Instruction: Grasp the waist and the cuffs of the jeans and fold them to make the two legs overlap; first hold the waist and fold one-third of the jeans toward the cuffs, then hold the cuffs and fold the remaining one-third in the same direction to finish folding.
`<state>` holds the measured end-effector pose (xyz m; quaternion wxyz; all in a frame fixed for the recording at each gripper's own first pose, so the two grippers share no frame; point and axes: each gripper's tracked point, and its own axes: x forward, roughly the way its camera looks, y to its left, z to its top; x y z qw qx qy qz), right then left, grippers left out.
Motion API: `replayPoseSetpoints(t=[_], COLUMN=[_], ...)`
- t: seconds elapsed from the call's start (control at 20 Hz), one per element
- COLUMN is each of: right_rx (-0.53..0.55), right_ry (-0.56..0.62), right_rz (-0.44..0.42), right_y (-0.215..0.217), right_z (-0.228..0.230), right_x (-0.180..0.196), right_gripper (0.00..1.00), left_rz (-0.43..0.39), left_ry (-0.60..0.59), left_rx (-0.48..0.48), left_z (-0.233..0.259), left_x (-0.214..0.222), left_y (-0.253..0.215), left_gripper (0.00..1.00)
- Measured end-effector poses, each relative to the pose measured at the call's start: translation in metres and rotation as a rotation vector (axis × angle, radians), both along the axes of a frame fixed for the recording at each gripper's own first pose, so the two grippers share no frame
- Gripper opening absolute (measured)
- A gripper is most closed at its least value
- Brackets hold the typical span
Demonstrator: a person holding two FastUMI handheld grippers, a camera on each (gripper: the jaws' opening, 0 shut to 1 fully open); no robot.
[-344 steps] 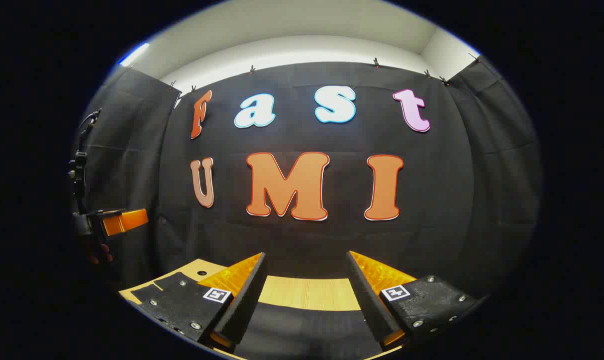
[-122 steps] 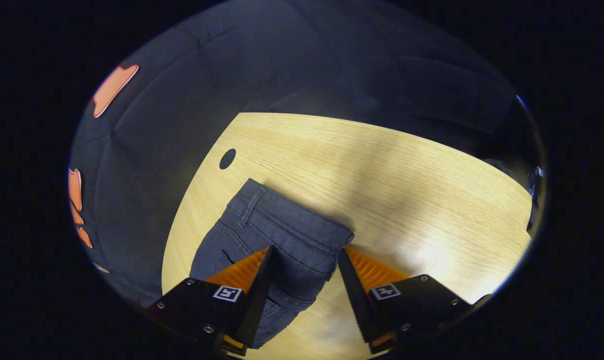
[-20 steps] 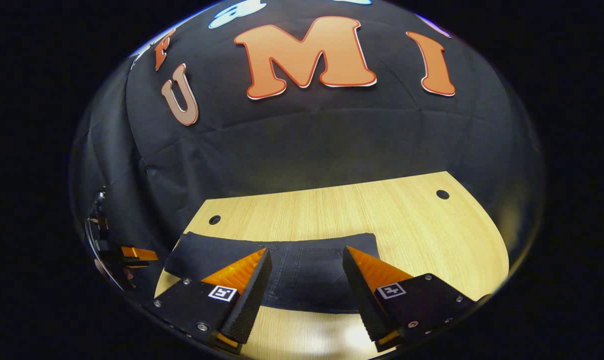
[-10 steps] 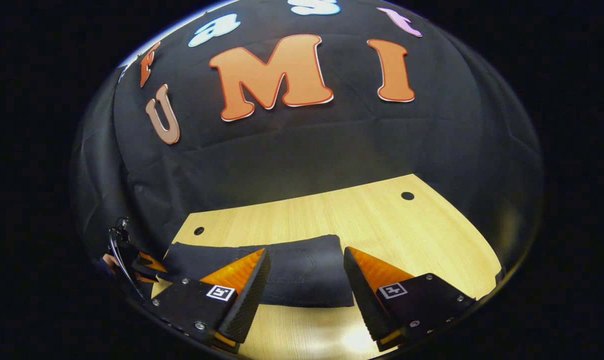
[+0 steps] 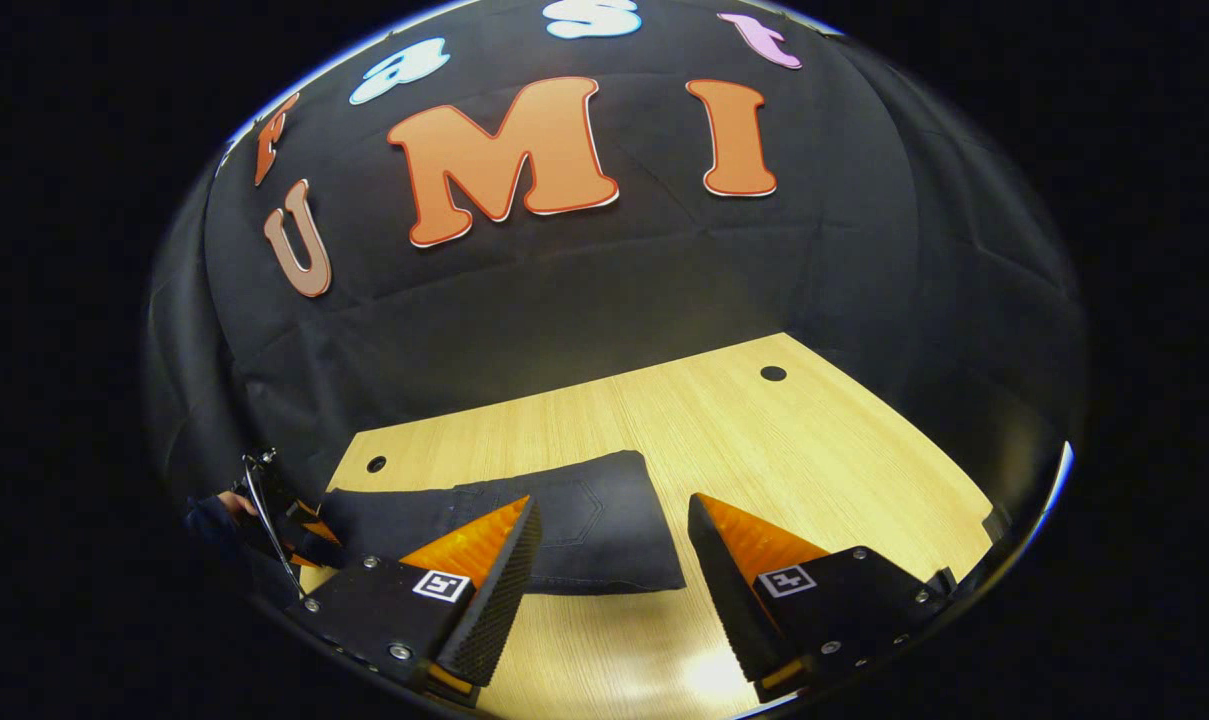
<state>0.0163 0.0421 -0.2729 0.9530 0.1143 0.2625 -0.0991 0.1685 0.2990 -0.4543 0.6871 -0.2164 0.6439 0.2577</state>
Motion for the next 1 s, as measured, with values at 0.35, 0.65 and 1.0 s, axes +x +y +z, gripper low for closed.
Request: replayPoseSetpoints(t=[0.35,0.65,1.0], right_rx=[0.005,0.005,0.001], right_ry=[0.008,0.009,0.001], right_rz=[-0.023,-0.024,-0.005], right_y=[-0.002,-0.007,-0.031], right_z=[0.009,0.024,0.04], right_x=[-0.005,-0.01,-0.024], right_gripper=[0.89,0.89,0.89], left_rz=[0.024,-0.006,-0.063], left_ry=[0.042,0.004,-0.1], left_rx=[0.022,0.032,-0.039], left_z=[-0.004,0.0,-0.001], left_x=[0.001,0.001,0.014], left_y=[0.0,-0.001,-0.011], left_gripper=[0.98,0.93,0.05])
